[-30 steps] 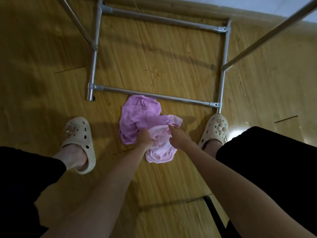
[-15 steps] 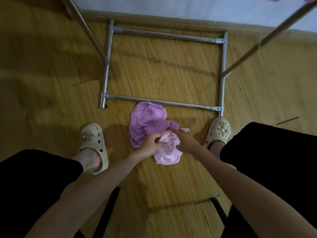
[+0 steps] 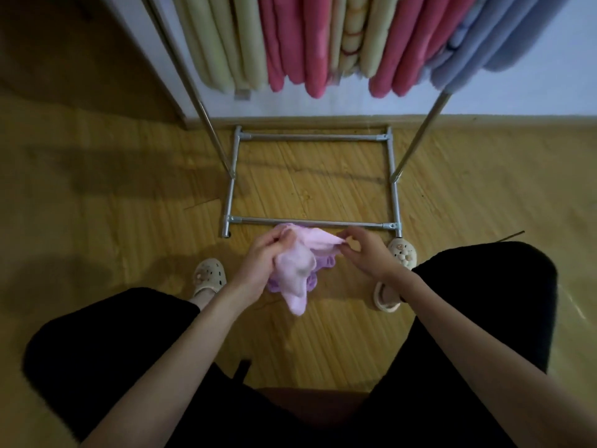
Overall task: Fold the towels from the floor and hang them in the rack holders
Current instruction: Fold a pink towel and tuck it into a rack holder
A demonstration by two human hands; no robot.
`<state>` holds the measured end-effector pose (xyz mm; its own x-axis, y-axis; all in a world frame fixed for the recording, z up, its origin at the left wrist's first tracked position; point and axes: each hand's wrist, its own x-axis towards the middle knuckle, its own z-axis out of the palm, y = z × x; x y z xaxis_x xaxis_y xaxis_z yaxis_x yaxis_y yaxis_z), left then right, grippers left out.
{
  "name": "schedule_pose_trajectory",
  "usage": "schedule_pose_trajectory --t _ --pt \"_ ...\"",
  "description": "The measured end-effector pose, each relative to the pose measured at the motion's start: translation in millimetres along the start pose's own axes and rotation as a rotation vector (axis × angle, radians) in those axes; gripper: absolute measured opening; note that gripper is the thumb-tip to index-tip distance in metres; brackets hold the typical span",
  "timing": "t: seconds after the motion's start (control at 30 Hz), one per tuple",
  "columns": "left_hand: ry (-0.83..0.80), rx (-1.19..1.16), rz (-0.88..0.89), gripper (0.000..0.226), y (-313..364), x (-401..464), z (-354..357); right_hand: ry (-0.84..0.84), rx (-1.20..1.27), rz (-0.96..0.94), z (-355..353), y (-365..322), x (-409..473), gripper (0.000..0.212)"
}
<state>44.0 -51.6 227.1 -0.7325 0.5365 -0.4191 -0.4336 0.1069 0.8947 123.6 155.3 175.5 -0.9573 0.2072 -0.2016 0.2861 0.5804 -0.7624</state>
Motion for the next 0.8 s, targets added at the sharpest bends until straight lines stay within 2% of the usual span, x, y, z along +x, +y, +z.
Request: schedule_pose_trajectory --t 0.07,0.17,0.3,0.37,0.47,0.53,0.6,0.7,0.8 --pt "0.028 -0.16 0.022 0.029 28 -12 4 0.053 0.048 -0.039 -15 -14 -10 0.005" --pt "0.031 -0.381 0.057 0.03 67 -27 10 0.075 0.119 -0.052 -32 -33 -21 0.014" --pt "0.049 -0.443 0.056 0.041 100 -37 16 0.181 0.183 -0.055 -49 -59 -32 0.01" --pt "0.156 -0.334 0.097 0.043 112 -37 16 0.26 0.205 -0.093 -62 -79 -36 0.01" --pt "0.279 0.008 0.226 0.032 125 -34 11 0.352 0.198 -0.194 -92 -120 -39 0.012" --pt "0.242 0.218 0.304 0.027 133 -32 11 0.365 0.228 -0.241 -111 -149 -41 0.014" --pt "0.205 0.39 0.355 0.027 140 -28 14 0.324 0.351 -0.209 -127 -177 -43 0.017" --pt "0.192 0.497 0.414 0.024 150 -21 20 0.261 0.641 -0.09 -145 -212 -47 0.015" --pt "0.146 0.555 0.438 0.013 159 -20 23 0.31 0.892 -0.053 -157 -238 -44 0.007"
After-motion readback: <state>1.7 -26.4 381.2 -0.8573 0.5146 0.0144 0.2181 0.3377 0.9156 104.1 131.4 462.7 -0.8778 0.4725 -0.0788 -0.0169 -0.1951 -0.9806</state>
